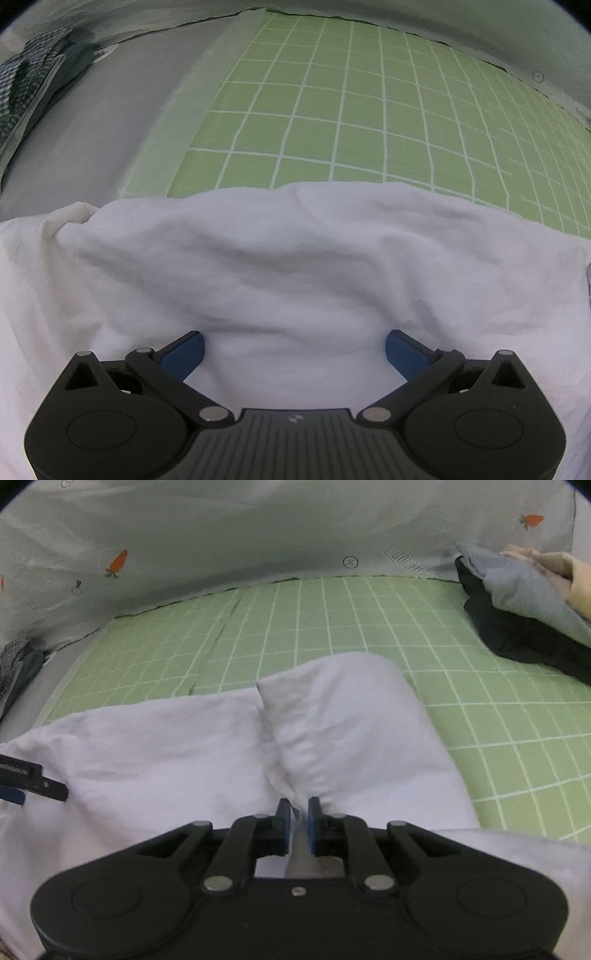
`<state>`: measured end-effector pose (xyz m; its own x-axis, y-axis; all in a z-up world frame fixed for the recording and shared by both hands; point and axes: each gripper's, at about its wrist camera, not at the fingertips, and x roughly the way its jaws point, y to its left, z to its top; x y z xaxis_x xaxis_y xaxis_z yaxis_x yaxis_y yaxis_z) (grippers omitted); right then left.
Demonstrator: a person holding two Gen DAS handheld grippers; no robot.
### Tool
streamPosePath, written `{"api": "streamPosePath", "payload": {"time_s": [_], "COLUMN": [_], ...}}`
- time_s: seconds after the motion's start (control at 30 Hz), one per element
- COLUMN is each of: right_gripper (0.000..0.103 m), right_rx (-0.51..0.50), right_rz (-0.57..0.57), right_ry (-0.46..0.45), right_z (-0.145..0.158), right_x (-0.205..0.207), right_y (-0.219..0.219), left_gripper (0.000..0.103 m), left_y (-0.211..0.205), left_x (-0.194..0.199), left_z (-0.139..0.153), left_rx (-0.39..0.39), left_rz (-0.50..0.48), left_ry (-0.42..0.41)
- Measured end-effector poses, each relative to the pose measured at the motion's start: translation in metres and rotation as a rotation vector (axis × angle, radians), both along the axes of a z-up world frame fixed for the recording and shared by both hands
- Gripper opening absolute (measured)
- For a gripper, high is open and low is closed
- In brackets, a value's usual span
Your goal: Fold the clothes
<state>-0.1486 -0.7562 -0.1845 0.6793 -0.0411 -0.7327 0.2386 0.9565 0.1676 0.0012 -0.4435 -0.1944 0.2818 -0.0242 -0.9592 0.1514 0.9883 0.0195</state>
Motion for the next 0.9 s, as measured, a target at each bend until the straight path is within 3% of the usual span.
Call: {"api": "streamPosePath", "payload": {"time_s": [0.07,0.2,0.27,0.33,0.43,0.6,0.67,0.8,0.9], "right_gripper": [0.047,0.054,0.07,0.078,0.082,0.088,0.097,0.098,0.099], "right_rx": [-0.003,-0.134,-0.212,-0.308,-0.415,-0.442,-0.47,-0.527,-0.485], "right_rz": [0.028,-0.012,-0.032,-0.056,-0.111,-0.162,-0.156,-0.145,-0.206], "right_ry": [0.012,-0.037,-0.057,-0.055,-0.021,0.004,-0.003,0.011,0.027], "right_z": [-0.001,0.018,0.027,0.032,0.032,0.028,0.028,0.026,0.022], "right_x": [-0.001,-0.026,-0.038,-0.05,-0.07,-0.096,-0.103,-0.116,-0.119], "right_y": [0.013,0.024,0.031,0.034,0.029,0.015,0.015,0.017,0.003], "left_gripper": [0.103,0.103,0.103,0.103,0.103,0.103,0.103,0.103,0.103], "left_y": [-0.001,-0.001,0.0,0.002,0.004,0.005,0.006,0.011,0.016], "left_x": [-0.003,-0.012,-0.02,-0.028,-0.038,-0.059,-0.062,-0.077,-0.086], "left_z": [0.001,0.002,0.002,0.001,0.0,0.003,0.004,0.003,0.003], "left_rx": [0.007,0.013,0.006,0.007,0.009,0.014,0.014,0.004,-0.003], "left_rz": [-0.025,-0.071,-0.088,-0.103,-0.115,-0.111,-0.103,-0.07,-0.043], "left_ry": [0.01,0.046,0.059,0.065,0.066,0.05,0.041,0.032,0.025]}}
